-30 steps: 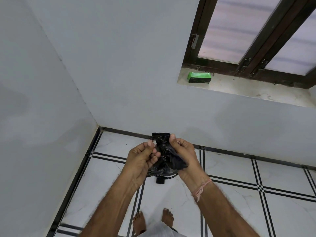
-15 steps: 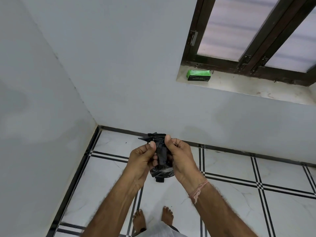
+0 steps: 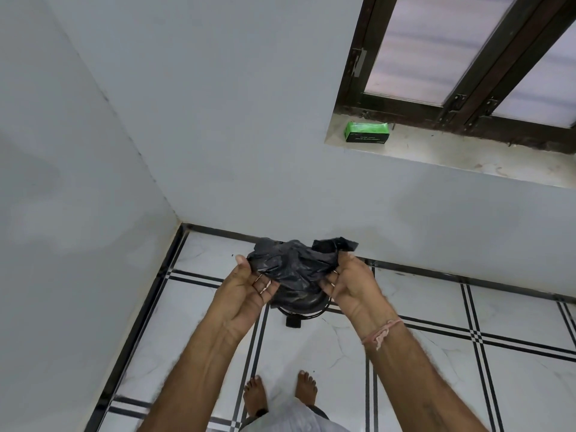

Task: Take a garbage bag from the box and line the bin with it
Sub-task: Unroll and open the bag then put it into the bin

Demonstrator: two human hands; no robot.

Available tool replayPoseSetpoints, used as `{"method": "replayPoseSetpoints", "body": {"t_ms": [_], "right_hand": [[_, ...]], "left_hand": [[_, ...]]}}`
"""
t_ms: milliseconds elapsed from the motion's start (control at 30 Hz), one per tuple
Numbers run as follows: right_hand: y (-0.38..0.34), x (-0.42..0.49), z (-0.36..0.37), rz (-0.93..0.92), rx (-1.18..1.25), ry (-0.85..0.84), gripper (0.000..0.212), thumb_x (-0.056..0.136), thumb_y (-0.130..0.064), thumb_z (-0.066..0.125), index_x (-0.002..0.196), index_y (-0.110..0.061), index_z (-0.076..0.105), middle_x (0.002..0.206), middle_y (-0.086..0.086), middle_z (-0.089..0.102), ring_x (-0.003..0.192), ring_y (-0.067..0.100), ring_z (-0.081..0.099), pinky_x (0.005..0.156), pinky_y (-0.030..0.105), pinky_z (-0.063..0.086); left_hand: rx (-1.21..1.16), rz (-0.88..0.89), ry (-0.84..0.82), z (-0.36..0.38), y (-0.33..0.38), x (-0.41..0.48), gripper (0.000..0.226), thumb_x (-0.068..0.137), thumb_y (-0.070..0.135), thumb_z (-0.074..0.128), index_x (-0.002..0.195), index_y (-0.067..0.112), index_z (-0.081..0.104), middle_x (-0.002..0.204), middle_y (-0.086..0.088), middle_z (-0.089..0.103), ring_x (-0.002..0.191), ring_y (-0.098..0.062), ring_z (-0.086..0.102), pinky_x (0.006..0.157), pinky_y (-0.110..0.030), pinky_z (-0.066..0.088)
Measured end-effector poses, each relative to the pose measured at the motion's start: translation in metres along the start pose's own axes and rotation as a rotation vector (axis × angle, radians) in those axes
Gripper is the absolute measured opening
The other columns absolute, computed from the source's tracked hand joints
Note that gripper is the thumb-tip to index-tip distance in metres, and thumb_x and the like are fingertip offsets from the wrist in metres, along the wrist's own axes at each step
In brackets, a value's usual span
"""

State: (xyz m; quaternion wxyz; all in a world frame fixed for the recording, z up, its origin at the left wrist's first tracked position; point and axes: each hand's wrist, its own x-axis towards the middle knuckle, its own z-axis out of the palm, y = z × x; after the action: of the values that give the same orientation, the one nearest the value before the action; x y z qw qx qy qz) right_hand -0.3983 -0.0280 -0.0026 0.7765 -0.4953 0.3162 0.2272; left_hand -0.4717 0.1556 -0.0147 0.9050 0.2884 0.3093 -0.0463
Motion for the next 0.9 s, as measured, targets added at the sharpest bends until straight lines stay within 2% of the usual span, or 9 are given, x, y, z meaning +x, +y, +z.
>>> {"method": "replayPoseSetpoints", "body": {"t_ms": [67,200,333,400,467,533,667,767,900], "right_hand": [[0.000,0.004,-0.002,0.029,0.038,0.033,0.021,0.108,-0.009,0.046,0.106,-0.005,0.067,0.083,0.012,0.079,0.067,0.024,0.077,0.053,0.037,0.065],[0.001,0.000,-0.002,0.037,0.105,-0.057,0.041,0.108,-0.011,0.044,0.074,-0.008,0.068,0.067,0.015,0.076,0.055,0.027,0.075,0.054,0.039,0.063],[0.005,-0.005,0.001,-0.026,-0.050,-0.181,0.034,0.107,-0.040,0.053,0.098,-0.014,0.075,0.072,0.006,0.073,0.065,0.024,0.074,0.070,0.042,0.063],[0.007,-0.006,-0.001,-0.101,-0.191,-0.297,0.043,0.095,-0.053,0.065,0.115,-0.016,0.074,0.092,0.007,0.076,0.084,0.023,0.076,0.081,0.042,0.064],[0.004,-0.007,-0.006,-0.228,-0.409,-0.401,0.051,0.082,-0.053,0.076,0.123,-0.024,0.071,0.117,0.005,0.072,0.101,0.016,0.075,0.089,0.036,0.062],[-0.003,-0.007,-0.008,-0.297,-0.599,-0.475,0.057,0.076,-0.047,0.085,0.128,-0.030,0.069,0.130,0.004,0.070,0.116,0.019,0.072,0.101,0.037,0.058],[-0.014,0.001,-0.010,-0.184,-0.735,-0.555,0.056,0.074,-0.037,0.085,0.123,-0.010,0.075,0.122,0.020,0.075,0.109,0.029,0.073,0.106,0.044,0.055],[-0.017,0.008,-0.013,0.015,-0.478,-0.630,0.048,0.086,-0.026,0.074,0.126,-0.001,0.070,0.118,0.021,0.074,0.099,0.028,0.075,0.090,0.037,0.063],[-0.019,0.023,-0.016,0.053,0.009,-0.542,0.030,0.093,-0.028,0.064,0.117,-0.018,0.079,0.099,0.013,0.079,0.089,0.027,0.078,0.085,0.045,0.064]], "left_hand": [[-0.052,-0.034,0.024,0.001,0.002,0.002,0.051,0.105,0.044,0.045,0.103,0.000,0.070,0.099,-0.019,0.081,0.085,-0.025,0.081,0.065,-0.037,0.066],[-0.058,-0.111,0.078,0.001,0.007,0.006,0.057,0.107,0.046,0.041,0.106,-0.005,0.066,0.100,-0.028,0.078,0.083,-0.034,0.081,0.059,-0.041,0.065],[-0.120,-0.120,0.144,0.001,0.016,0.016,0.066,0.109,0.042,0.041,0.074,0.000,0.078,0.085,-0.027,0.079,0.070,-0.034,0.080,0.055,-0.041,0.064],[-0.113,-0.098,0.169,0.001,0.018,0.022,0.061,0.109,0.042,0.039,0.083,0.001,0.074,0.083,-0.025,0.079,0.069,-0.032,0.080,0.067,-0.047,0.063],[-0.117,-0.082,0.208,0.002,0.019,0.027,0.049,0.109,0.042,0.040,0.092,0.003,0.066,0.088,-0.019,0.079,0.077,-0.028,0.080,0.073,-0.046,0.065],[-0.142,-0.072,0.234,0.002,0.020,0.030,0.045,0.109,0.040,0.043,0.092,0.004,0.064,0.088,-0.016,0.078,0.079,-0.025,0.078,0.063,-0.040,0.066],[-0.287,-0.105,0.224,-0.001,0.017,0.028,0.050,0.109,0.029,0.047,0.070,0.009,0.073,0.062,-0.011,0.075,0.054,-0.025,0.076,0.044,-0.037,0.060],[-0.214,-0.144,0.188,-0.004,0.012,0.025,0.045,0.107,0.032,0.052,0.081,0.002,0.072,0.069,-0.013,0.077,0.060,-0.027,0.078,0.046,-0.036,0.061],[0.022,-0.166,0.104,-0.013,0.000,0.023,0.044,0.099,0.044,0.060,0.105,0.002,0.071,0.095,-0.018,0.081,0.081,-0.026,0.081,0.062,-0.036,0.066]]}}
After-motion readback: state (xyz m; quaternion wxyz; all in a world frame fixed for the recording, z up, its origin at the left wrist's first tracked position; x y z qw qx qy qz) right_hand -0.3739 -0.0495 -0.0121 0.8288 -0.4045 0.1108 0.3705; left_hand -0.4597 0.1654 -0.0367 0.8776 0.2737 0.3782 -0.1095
